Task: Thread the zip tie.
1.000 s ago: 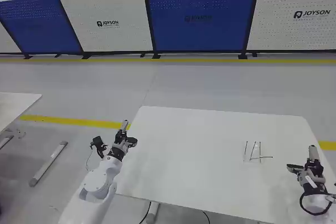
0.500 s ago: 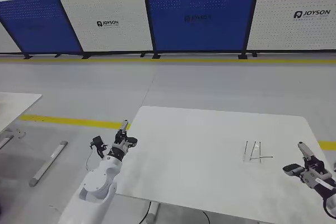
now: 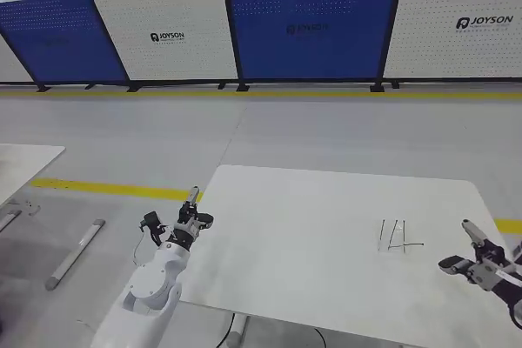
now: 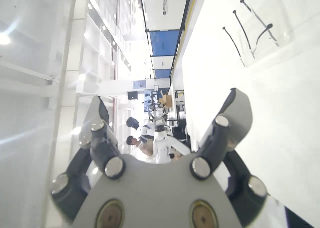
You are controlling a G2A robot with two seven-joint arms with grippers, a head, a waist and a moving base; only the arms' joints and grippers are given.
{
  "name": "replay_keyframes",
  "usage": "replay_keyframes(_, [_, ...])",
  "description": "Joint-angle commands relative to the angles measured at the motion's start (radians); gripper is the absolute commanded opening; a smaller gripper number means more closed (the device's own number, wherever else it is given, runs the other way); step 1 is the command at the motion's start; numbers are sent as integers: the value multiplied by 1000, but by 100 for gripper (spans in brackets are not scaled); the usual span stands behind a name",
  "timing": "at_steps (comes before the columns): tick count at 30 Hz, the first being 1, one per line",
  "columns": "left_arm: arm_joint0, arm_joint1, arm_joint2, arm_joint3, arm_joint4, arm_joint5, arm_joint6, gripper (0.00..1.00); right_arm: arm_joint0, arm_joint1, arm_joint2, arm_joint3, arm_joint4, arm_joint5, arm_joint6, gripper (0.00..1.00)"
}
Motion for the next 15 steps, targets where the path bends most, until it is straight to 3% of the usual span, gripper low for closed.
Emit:
replay_keyframes(1, [0,0,0,0,0,0,0,100,88,17,9,107,-21,-2,271,100])
replay_keyframes(5, [0,0,0,0,0,0,0,100,237,55,-32,320,12,-2,511,100])
replay_keyframes(9, [0,0,0,0,0,0,0,100,369,97,-173,440,-9,-2,522,100])
replay_keyframes(11, [0,0,0,0,0,0,0,100,437,119,-231,537,-49,-2,522,100])
replay_keyframes(12, [0,0,0,0,0,0,0,100,456,125,-244,567,-77,-2,522,100])
replay_keyframes(15, [0,0,0,0,0,0,0,100,456,125,-244,567,-77,-2,522,100])
